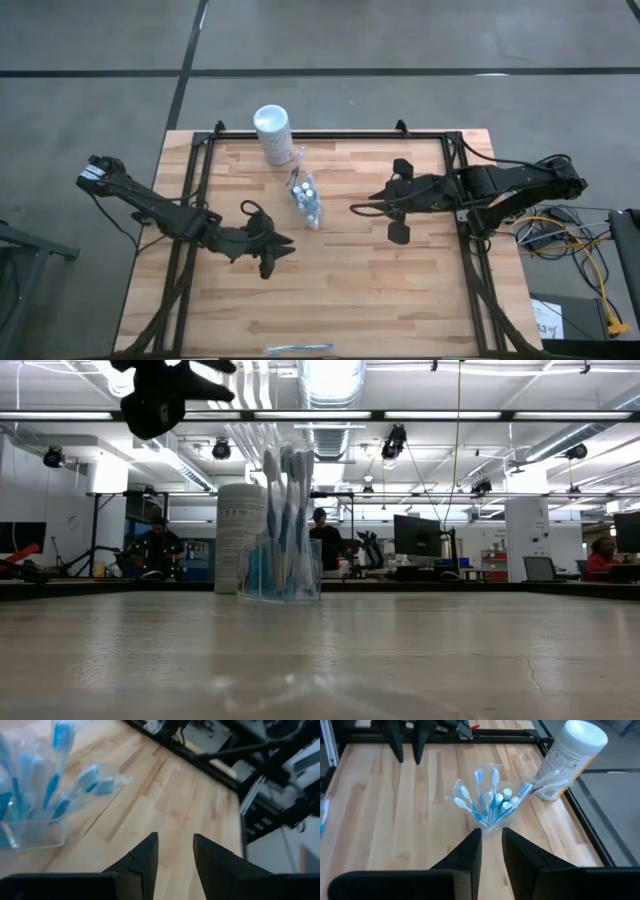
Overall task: Pick & Place toothbrushing station
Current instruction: Put the blue toothbrush into the right of the transparent organizer
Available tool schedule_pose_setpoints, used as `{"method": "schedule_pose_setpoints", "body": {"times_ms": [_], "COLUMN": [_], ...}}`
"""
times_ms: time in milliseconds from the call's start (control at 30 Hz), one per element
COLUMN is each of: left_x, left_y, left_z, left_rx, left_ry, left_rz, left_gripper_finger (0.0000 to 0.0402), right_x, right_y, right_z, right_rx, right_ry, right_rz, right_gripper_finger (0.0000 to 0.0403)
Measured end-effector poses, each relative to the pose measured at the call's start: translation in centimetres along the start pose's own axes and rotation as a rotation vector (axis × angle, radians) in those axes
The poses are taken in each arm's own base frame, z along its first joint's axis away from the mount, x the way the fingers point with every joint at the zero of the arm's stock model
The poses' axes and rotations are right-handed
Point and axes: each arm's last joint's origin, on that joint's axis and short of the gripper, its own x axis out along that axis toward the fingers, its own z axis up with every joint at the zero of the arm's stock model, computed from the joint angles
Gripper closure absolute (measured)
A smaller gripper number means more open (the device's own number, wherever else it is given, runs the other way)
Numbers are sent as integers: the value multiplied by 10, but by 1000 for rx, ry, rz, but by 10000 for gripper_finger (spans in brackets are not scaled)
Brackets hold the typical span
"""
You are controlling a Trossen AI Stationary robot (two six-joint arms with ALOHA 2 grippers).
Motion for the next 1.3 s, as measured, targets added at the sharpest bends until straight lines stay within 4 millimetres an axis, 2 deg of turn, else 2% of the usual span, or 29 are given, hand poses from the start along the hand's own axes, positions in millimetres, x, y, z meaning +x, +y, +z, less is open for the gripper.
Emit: {"method": "schedule_pose_setpoints", "body": {"times_ms": [133,333,500,633,867,1000,1133,1300], "left_x": [-2,-13,-24,-28,-29,-29,-30,-28], "left_y": [-9,-26,-36,-38,-37,-37,-39,-42], "left_z": [2,5,2,0,0,0,-2,-6], "left_rx": [-2,95,158,170,167,163,152,158], "left_ry": [-48,-188,-284,-335,-364,-363,-330,-234], "left_rz": [-5,78,157,213,246,242,196,86], "left_gripper_finger": [275,275,275,275,275,275,275,275], "right_x": [-10,-35,-46,-34,6,23,21,5], "right_y": [-4,-12,-12,-1,22,34,40,29], "right_z": [2,2,-1,-6,-10,-9,-5,0], "right_rx": [17,61,185,212,183,128,54,46], "right_ry": [-37,-107,-98,-3,124,163,111,23], "right_rz": [5,25,170,222,223,382,470,341], "right_gripper_finger": [325,327,335,333,332,337,344,349]}}
